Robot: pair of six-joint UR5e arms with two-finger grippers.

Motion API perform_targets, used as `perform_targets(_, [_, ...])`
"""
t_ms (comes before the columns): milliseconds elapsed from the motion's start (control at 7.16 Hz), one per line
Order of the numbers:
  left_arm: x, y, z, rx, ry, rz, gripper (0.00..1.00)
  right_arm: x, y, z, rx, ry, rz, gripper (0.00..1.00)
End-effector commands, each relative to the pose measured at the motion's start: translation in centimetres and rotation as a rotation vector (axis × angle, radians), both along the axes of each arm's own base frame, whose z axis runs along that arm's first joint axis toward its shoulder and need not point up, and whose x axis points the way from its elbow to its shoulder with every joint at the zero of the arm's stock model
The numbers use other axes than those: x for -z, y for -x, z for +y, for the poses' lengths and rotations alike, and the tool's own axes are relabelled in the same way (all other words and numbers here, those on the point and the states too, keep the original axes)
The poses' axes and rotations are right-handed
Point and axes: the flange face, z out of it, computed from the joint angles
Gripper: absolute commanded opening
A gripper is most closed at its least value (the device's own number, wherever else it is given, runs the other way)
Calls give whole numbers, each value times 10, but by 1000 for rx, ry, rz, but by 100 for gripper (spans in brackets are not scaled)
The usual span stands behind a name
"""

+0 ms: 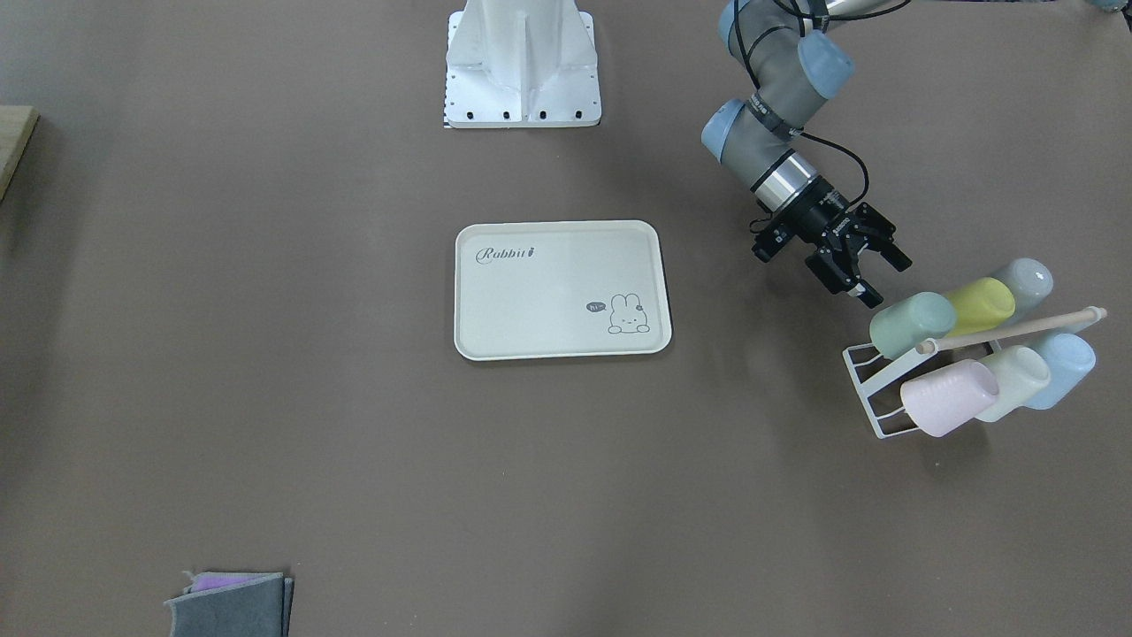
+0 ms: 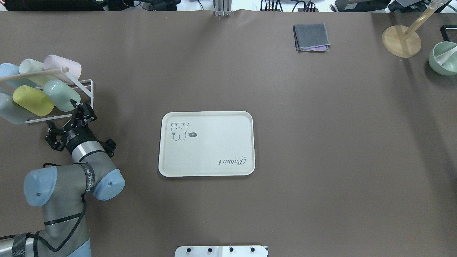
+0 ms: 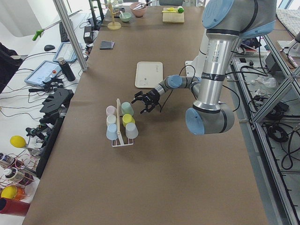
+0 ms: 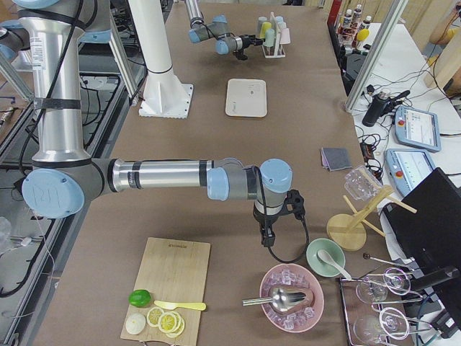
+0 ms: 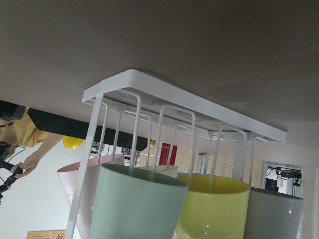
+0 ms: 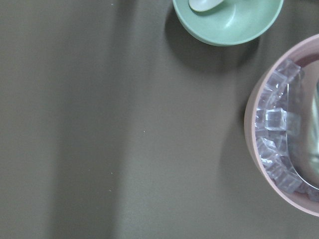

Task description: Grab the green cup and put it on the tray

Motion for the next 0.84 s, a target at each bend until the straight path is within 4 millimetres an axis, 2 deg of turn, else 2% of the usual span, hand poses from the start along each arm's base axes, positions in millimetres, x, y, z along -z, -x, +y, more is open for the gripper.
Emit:
perform_targets(0, [1,-8,-5,-3,-27,-6,98,-10,-6,4,-6,11,43,100])
perform_targets(699, [-14,-2,-20,17,-49,-37,98,-8,-8,4,-8,5,63,100])
